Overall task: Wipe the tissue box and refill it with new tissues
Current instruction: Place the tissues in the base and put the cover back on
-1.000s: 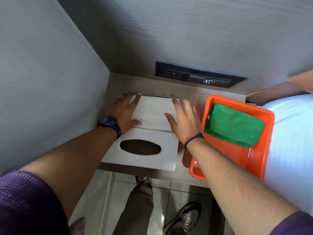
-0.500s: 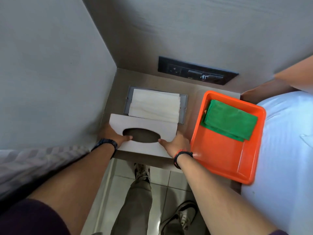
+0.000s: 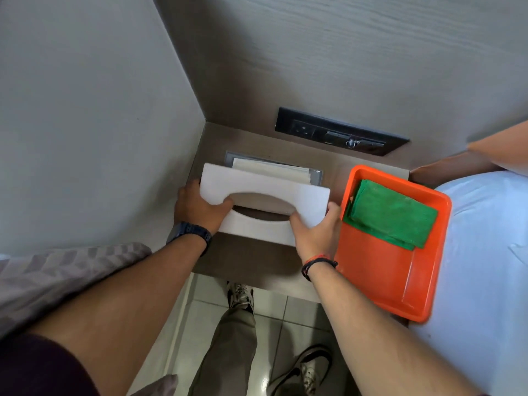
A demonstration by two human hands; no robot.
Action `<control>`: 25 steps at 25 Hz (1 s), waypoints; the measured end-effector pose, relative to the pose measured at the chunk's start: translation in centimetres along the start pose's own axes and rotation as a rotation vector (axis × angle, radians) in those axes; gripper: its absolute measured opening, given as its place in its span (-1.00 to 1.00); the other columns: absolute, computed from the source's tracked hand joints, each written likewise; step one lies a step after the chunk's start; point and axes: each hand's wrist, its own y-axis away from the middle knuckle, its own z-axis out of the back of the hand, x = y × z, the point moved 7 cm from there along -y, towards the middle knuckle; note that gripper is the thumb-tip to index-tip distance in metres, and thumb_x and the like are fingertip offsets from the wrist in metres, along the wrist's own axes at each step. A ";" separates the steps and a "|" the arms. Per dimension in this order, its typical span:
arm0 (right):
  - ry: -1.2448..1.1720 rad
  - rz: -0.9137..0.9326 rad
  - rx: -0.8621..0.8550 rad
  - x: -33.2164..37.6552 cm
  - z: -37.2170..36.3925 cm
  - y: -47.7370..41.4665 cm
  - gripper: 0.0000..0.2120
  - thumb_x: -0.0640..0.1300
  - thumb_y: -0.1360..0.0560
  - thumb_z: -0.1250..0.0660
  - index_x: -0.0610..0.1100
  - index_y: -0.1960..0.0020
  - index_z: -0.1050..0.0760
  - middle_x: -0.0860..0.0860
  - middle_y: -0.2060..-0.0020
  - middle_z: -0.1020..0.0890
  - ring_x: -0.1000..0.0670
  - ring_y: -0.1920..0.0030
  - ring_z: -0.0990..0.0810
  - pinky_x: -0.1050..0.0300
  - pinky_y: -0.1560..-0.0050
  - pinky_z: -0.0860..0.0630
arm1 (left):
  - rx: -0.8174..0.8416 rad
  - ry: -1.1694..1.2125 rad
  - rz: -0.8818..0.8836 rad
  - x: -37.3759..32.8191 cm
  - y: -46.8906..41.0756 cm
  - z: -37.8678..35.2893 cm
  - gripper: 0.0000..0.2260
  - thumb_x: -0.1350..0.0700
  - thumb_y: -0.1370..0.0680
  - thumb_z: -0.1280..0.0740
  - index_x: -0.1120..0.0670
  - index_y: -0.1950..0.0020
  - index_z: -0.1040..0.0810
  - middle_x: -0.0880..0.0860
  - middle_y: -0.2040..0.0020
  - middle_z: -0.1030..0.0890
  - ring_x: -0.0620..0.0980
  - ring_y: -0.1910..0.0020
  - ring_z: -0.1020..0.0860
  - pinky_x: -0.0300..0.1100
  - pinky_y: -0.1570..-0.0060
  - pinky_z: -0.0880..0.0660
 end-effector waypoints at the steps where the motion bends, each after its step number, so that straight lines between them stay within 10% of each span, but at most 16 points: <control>1: 0.009 -0.025 -0.004 0.2 -0.3 -0.9 -0.36 0.04 -0.28 -0.48 -0.08 -0.27 -0.33 -0.16 -0.11 -0.50 -0.20 -0.04 -0.53 0.02 0.03 -0.46 | 0.016 0.035 -0.010 -0.8 -0.8 -0.4 -0.43 -0.11 -0.24 -0.49 0.05 -0.16 -0.43 0.10 -0.09 -0.48 0.00 0.10 -0.45 -0.16 0.18 -0.37; 25: 0.015 -0.077 -0.044 0.8 -2.8 -6.7 -0.43 0.09 -0.24 -0.47 0.01 -0.20 -0.40 -0.08 0.00 -0.64 -0.16 0.03 -0.61 -0.08 0.04 -0.57 | 0.176 0.099 0.078 -2.0 -6.7 -4.9 -0.41 0.00 -0.31 -0.48 0.07 -0.27 -0.36 0.11 -0.21 -0.45 0.09 -0.12 -0.46 -0.07 -0.04 -0.46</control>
